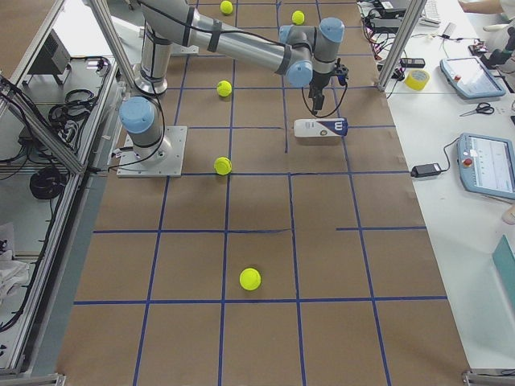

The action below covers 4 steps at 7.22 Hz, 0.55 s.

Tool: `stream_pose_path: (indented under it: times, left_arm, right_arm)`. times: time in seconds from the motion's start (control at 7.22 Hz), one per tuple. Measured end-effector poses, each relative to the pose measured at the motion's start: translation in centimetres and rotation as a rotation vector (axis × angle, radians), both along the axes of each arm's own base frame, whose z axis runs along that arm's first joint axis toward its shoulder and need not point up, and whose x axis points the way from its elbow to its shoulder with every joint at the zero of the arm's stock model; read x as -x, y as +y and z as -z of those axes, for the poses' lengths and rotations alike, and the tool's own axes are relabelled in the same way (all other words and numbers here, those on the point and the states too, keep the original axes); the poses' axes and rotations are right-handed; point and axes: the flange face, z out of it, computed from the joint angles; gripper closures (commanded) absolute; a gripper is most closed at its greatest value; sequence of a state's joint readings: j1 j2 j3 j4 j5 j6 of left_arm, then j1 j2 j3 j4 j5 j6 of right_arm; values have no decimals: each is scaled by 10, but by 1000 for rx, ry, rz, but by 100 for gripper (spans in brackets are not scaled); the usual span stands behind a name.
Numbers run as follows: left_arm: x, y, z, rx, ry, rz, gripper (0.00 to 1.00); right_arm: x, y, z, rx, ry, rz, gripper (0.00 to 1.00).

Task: Lift up tennis ball bucket
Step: 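Lift the Wilson can off the table with the right gripper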

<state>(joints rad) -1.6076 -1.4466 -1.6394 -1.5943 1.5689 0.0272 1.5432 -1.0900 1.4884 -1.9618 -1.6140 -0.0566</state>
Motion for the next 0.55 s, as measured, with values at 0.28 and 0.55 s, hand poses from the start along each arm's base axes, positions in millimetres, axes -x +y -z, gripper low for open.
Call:
stream_pose_path:
  times: [0.28, 0.55]
  left_arm:
    - [0, 0, 1, 1, 1, 0, 0]
    - [0, 0, 2, -1, 2, 6, 0]
  right_arm:
    - [1, -18, 41, 14, 3, 9, 0]
    - [1, -27, 60, 19, 6, 17, 0]
